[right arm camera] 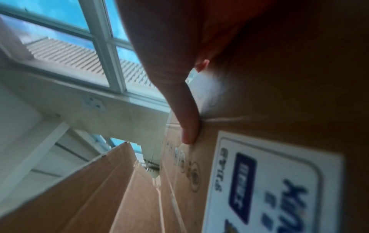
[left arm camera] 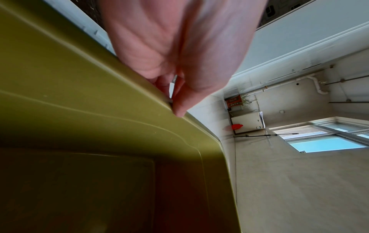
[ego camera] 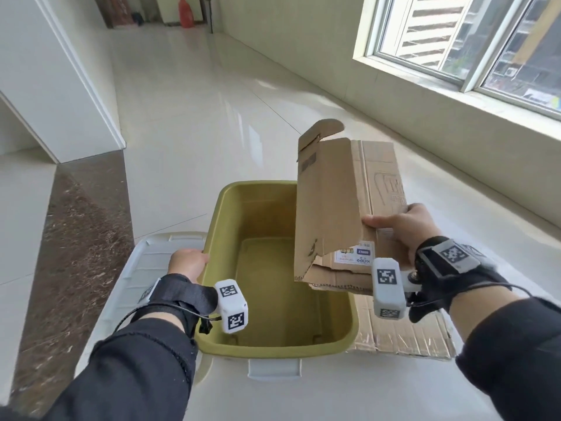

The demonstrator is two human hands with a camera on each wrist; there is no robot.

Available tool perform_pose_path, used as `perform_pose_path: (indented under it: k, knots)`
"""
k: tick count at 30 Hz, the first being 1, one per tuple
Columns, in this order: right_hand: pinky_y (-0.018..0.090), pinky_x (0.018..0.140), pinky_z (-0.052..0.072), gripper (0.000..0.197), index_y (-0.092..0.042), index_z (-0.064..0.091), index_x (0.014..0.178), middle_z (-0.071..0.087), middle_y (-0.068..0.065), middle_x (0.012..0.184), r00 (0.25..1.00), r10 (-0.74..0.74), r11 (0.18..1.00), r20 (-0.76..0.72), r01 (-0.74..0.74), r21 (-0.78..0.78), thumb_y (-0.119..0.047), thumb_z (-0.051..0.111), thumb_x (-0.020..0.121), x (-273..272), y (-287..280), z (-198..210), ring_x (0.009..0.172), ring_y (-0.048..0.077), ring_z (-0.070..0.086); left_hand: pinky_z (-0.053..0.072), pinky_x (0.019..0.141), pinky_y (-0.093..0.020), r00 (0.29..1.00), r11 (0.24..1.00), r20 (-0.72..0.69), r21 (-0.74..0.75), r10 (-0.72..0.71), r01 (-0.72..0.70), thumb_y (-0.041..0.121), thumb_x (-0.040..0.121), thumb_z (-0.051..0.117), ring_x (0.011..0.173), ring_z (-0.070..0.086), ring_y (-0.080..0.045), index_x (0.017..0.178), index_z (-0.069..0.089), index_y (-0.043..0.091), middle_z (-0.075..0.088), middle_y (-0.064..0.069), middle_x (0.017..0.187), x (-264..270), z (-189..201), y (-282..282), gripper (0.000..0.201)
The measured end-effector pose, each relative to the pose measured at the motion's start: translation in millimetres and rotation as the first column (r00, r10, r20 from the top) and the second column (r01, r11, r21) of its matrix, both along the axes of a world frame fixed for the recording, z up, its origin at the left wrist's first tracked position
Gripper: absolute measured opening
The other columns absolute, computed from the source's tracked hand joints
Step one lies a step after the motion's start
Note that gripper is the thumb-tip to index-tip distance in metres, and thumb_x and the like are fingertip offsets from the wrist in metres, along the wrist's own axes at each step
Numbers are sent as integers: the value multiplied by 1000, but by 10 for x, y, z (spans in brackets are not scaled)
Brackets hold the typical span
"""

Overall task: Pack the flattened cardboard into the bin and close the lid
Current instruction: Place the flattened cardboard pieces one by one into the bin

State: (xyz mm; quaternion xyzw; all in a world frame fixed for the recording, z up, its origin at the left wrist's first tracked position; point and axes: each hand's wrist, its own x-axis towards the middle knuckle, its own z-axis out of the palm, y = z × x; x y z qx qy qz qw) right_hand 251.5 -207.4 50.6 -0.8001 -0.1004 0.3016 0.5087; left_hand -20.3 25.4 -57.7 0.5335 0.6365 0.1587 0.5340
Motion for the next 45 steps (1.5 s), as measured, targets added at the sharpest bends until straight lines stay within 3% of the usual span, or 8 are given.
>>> perform_pose_path:
  k: [7,11,19,26,32,36,41,45]
  knots:
    - [25,47,52,59,-11,43,113,65,7,101,992,126,966,27,-116,-232,-20,82,70,-530,441,-213,66,18,62,42,107,-46,1000,999,19,-39,-19,19,4,92,52,128,51,-42,127,56,-10,56,-28,135,-29,6,-56,39]
    - [28,53,44,64,-8,32,129,56,11,105,981,185,927,51,-158,-339,-18,73,80,-723,672,-417,65,17,53,36,111,-52,987,992,155,-126,39,-19,9,89,54,132,48,-39,135,49,-5,52,-24,140,-71,-131,-15,49]
    - [35,71,38,54,-3,27,134,53,17,129,974,224,832,35,-173,-528,-14,57,90,-904,1047,-848,112,32,56,35,111,-54,978,990,193,-126,83,-59,4,93,51,131,48,-38,137,47,-3,53,-22,139,-57,-103,-54,45]
    - [38,105,33,43,-8,36,141,40,12,145,818,575,558,23,-371,-742,-9,31,99,-1041,1070,-921,131,30,41,39,108,-53,982,994,170,-82,84,-71,7,93,52,125,54,-37,132,53,-2,58,-22,132,-57,-165,-52,41]
    - [32,94,42,29,6,61,110,55,17,98,689,699,348,-190,-560,-752,-15,45,97,-1050,1068,-1121,88,24,53,38,109,-55,971,991,209,-97,114,-96,3,92,52,126,53,-39,131,53,-6,57,-25,133,-63,-201,-30,40]
    - [32,102,39,40,2,49,133,51,17,138,688,716,380,-119,-528,-760,-15,46,97,-1066,1069,-1109,119,26,51,37,110,-55,969,990,218,-100,119,-100,2,91,53,128,52,-39,130,53,-7,56,-26,134,-64,-217,-7,41]
    - [30,102,39,39,4,45,134,47,17,142,630,770,313,-105,-516,-797,-11,40,99,-1074,1034,-1034,131,28,45,37,109,-55,971,991,210,-99,112,-93,4,91,53,128,52,-38,131,53,-5,56,-25,135,-71,-230,-3,41]
    - [30,99,40,40,3,42,137,42,17,145,734,672,471,-97,-524,-709,-11,35,101,-1086,1040,-973,134,28,40,36,110,-54,972,990,201,-102,119,-100,3,91,53,129,51,-38,132,52,-5,56,-24,135,-83,-243,11,42]
